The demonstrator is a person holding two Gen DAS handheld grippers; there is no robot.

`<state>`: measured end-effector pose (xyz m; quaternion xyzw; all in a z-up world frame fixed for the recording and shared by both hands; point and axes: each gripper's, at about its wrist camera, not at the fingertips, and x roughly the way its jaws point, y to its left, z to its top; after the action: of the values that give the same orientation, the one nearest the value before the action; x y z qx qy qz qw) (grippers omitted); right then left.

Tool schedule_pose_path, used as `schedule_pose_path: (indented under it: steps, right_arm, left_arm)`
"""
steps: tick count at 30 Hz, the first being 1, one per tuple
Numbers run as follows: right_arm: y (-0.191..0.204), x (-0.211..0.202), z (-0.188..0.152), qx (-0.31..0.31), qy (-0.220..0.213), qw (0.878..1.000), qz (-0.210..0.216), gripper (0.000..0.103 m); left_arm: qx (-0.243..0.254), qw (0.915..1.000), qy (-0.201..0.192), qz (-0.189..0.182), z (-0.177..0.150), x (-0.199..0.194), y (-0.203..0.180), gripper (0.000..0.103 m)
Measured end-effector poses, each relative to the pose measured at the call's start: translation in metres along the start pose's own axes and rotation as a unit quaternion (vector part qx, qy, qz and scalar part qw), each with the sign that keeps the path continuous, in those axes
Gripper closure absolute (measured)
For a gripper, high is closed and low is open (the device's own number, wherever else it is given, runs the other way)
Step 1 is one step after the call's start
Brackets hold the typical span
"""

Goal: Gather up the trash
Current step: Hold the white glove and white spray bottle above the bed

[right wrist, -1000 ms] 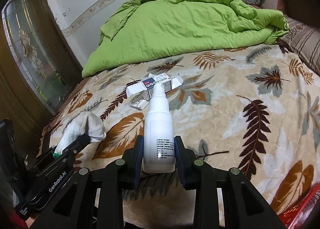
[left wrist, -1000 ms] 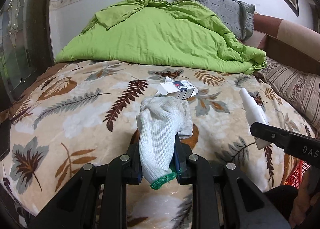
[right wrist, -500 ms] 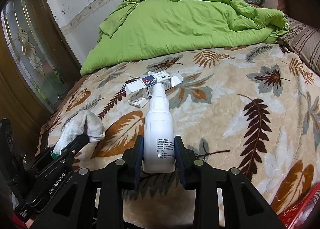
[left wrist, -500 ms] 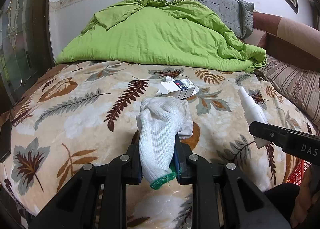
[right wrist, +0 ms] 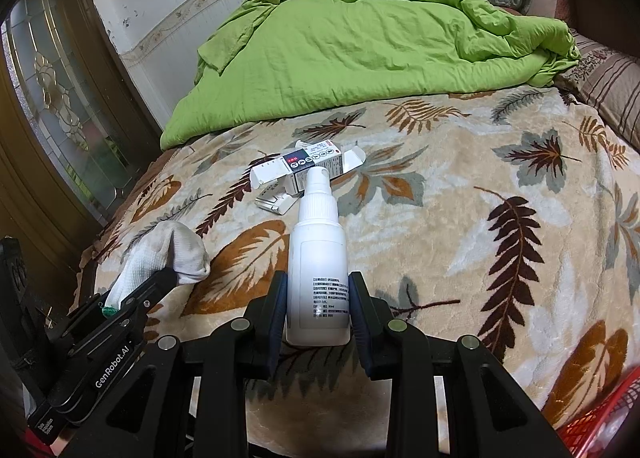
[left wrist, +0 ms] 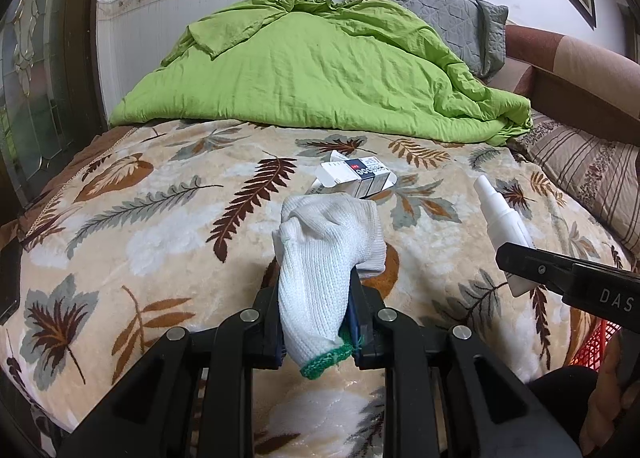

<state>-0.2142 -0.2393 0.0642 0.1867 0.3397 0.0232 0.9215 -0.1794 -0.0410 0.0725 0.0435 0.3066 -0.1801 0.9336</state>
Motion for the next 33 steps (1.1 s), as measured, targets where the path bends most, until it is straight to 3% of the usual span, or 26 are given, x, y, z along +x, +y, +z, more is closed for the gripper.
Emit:
schedule_pose_path:
  steps: [33]
  right_arm:
    - [0.0015,-0.0085,-0.0040,0.008,-0.003,1.000,-0.002,0.071]
  left_arm:
    - [0.005,1.0000,0.001,-0.006,-0.0027,-0.0004,-0.0060,0.081]
